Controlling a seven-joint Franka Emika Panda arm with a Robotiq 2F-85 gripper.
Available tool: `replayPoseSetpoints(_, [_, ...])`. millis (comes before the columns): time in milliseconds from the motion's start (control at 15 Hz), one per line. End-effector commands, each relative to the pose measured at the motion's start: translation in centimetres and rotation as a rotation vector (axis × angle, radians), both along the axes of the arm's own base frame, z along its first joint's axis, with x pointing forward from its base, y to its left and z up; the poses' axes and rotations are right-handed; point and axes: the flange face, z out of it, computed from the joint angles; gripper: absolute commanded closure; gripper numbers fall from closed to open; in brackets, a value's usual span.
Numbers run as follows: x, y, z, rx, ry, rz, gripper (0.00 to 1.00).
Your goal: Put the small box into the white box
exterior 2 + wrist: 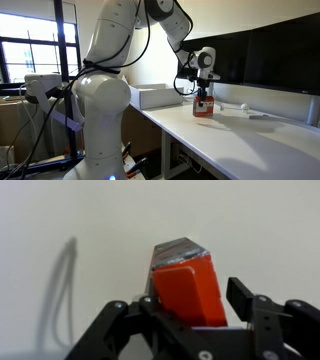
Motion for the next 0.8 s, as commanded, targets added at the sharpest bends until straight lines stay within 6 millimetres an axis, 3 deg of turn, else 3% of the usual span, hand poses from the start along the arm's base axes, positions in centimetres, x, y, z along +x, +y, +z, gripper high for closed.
replayPoseSetpoints(0, [-0.6, -0.7, 0.3, 0.02, -0.035, -0.005, 0.61])
replayPoseSetpoints(267, [-0.9, -0.2, 0.3, 0.01, -0.004, 0.0, 0.84])
replayPoseSetpoints(733, [-1.9, 1.9, 2.4, 0.006, 0.004, 0.041, 0.88])
